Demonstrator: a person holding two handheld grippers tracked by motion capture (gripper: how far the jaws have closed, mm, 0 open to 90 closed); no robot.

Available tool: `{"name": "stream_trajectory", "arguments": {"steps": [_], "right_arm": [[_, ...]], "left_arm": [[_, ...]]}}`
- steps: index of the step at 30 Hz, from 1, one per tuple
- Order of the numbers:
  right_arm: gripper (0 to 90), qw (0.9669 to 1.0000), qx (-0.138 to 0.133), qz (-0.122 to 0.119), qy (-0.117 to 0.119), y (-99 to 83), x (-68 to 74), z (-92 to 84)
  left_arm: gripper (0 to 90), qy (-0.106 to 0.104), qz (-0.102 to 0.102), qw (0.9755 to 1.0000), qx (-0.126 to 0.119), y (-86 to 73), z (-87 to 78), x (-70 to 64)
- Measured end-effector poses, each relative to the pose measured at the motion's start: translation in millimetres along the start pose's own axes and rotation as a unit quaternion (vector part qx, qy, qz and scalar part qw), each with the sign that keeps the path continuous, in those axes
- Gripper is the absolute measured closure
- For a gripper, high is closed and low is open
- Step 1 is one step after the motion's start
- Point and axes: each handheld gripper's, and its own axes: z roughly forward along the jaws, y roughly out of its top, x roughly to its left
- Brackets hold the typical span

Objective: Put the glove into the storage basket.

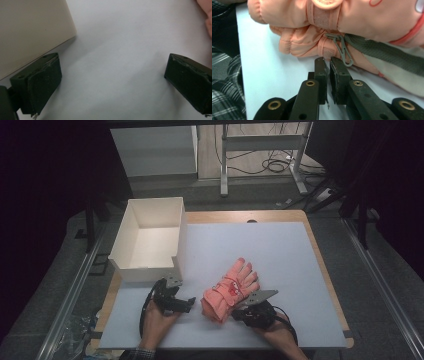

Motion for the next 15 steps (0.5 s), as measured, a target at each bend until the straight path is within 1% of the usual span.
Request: {"name": "stream_trajectory", "arguments": {"steps": [4, 7, 11, 12, 13, 14, 15], "right_arm": [[83.3, 1.0000, 0.001, -0.005, -0.005, 5.9, 1.8, 6.9], [83.2, 0.9999, 0.001, -0.008, -0.006, 7.2, 2.4, 8.7], [81.0, 0.9999, 0.001, -0.012, -0.005, 5.9, 3.3, 6.8], [79.7, 0.9999, 0.001, -0.013, -0.007, 5.3, 3.5, 5.4], [77.8, 0.9997, 0.002, -0.016, -0.015, 3.9, 3.1, 2.6], [77.8, 0.9997, 0.002, -0.016, -0.015, 3.9, 3.1, 2.6], [76.9, 0.9996, 0.001, -0.019, -0.021, 2.8, 2.2, 0.6]], "left_arm": [[1.0, -0.001, 0.000, 1.0000, 0.000, 0.1, 0.0, 0.1], [1.1, -0.001, -0.001, 1.0000, 0.002, 0.4, 0.0, 0.2], [1.1, -0.002, 0.000, 1.0000, 0.002, 0.6, 0.0, 0.5], [1.1, -0.003, -0.002, 1.0000, 0.002, 0.5, -0.2, 0.5], [1.5, -0.003, -0.002, 1.0000, 0.001, 0.3, -0.4, 0.7], [1.5, -0.004, -0.002, 1.0000, 0.001, 0.3, -0.6, 0.9], [1.8, -0.007, 0.002, 1.0000, 0.001, 0.1, -1.6, 1.6]]}}
